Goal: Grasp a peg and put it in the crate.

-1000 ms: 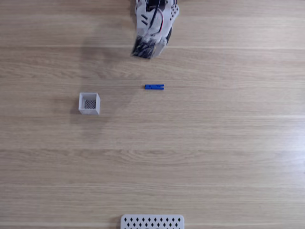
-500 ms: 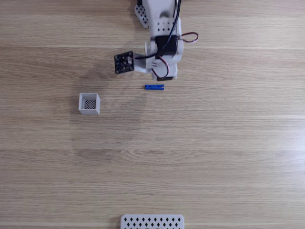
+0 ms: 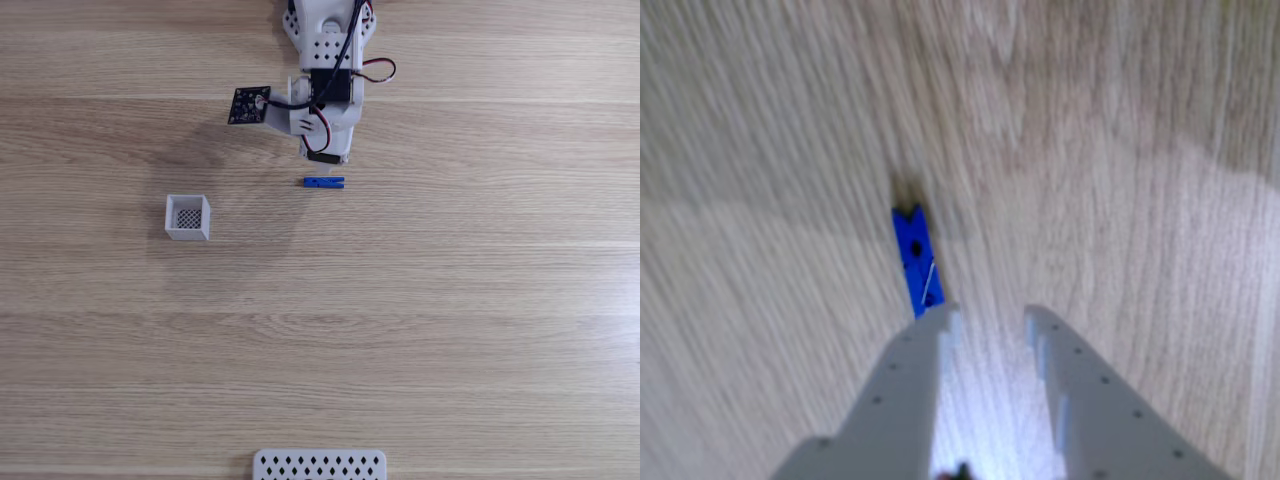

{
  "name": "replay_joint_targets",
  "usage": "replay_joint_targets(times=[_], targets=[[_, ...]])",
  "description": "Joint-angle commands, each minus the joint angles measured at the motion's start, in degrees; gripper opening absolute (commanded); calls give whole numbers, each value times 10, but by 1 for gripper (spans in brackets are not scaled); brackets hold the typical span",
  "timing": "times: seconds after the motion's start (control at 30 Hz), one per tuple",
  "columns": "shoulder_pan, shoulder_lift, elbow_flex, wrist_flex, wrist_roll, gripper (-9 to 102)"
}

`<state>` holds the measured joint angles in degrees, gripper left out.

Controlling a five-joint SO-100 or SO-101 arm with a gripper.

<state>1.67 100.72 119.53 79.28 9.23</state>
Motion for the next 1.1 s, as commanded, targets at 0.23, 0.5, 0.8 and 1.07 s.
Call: replay_joint_targets(times=[0.23,0.5,0.8,1.07], targets=[[-2,61,-3,-6,10,16],[-4,38,-9,-10,11,16],[-8,22,-2,-56,9,16],[-9,-5,-2,-62,9,16]])
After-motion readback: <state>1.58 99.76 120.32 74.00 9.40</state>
